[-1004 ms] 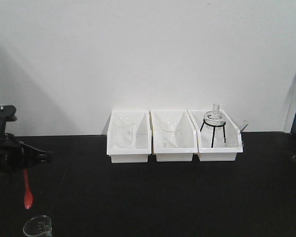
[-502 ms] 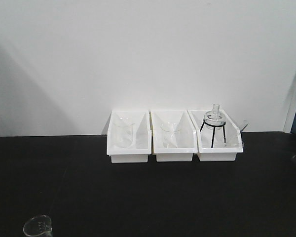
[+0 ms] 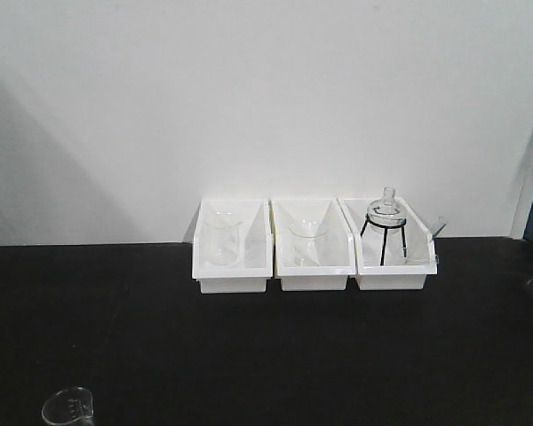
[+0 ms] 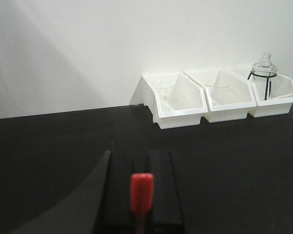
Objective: Sort red and green spoons into left cabinet
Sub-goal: 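Lift both spoons up out of their beakers, then turn the base away from the bench and drive across the room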
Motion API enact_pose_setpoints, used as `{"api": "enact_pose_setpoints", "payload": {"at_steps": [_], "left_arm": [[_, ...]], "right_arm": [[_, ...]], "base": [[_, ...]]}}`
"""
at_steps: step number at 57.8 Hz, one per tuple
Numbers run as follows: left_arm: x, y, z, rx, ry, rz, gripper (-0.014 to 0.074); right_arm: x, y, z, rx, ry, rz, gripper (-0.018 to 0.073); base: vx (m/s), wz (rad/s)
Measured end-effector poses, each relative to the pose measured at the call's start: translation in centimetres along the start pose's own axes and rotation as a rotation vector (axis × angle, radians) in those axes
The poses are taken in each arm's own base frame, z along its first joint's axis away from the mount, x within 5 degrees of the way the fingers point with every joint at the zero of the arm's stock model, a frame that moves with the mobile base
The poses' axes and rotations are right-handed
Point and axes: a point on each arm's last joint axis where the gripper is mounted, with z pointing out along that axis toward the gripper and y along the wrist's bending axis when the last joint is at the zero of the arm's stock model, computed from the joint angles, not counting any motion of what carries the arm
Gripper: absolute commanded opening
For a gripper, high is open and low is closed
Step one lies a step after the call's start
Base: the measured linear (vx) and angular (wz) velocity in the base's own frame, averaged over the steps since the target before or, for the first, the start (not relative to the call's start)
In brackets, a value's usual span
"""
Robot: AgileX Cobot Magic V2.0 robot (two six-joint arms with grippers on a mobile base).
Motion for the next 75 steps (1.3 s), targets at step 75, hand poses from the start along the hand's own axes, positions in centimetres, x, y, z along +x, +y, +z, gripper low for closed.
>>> {"api": "enact_pose_setpoints", "payload": {"at_steps": [75], "left_arm": [[0.14, -0.01, 0.0, 0.002, 0.015, 0.0, -0.0003]], "right_arm": [[0.71, 0.12, -0.28, 0.012, -0.018, 0.012, -0.0003]], "base": [[0.0, 0.01]]}}
